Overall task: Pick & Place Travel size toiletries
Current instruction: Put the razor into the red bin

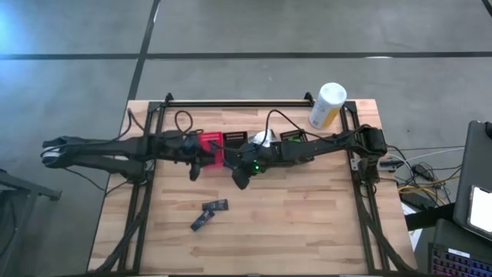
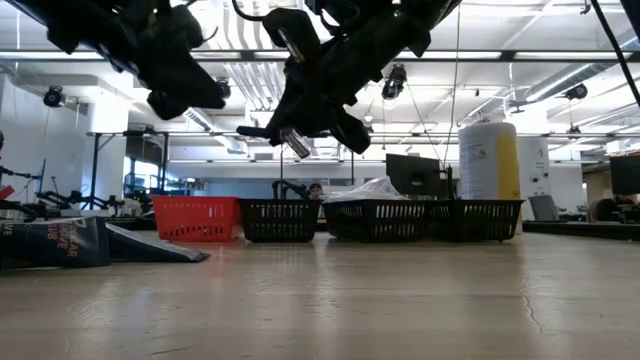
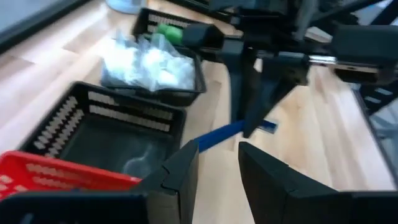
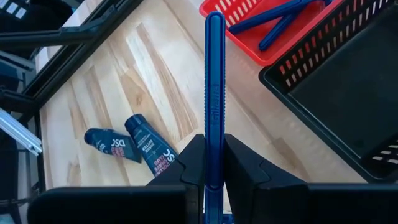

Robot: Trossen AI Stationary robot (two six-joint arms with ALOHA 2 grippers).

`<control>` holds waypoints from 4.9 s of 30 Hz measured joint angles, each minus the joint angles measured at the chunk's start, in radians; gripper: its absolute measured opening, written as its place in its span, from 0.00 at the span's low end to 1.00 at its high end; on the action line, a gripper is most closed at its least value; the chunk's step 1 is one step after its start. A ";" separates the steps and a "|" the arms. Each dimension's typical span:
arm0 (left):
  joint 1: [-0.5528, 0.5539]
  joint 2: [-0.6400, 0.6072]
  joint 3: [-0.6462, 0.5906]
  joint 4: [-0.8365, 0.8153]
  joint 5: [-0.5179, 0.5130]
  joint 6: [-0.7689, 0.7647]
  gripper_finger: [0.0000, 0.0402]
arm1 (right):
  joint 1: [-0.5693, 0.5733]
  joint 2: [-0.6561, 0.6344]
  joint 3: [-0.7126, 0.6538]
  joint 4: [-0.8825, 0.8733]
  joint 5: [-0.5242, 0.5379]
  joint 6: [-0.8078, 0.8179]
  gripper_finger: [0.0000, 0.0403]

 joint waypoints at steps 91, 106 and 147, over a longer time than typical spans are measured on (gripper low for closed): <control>-0.014 0.439 0.032 0.276 0.242 0.041 0.30 | -0.002 -0.006 -0.002 -0.153 -0.132 -0.409 0.08; -0.014 0.514 0.081 0.278 0.273 0.036 0.23 | -0.001 -0.006 -0.002 -0.155 -0.139 -0.407 0.08; -0.011 0.298 0.078 0.101 -0.116 -0.263 0.08 | -0.103 -0.222 -0.021 -0.397 0.119 -0.565 0.78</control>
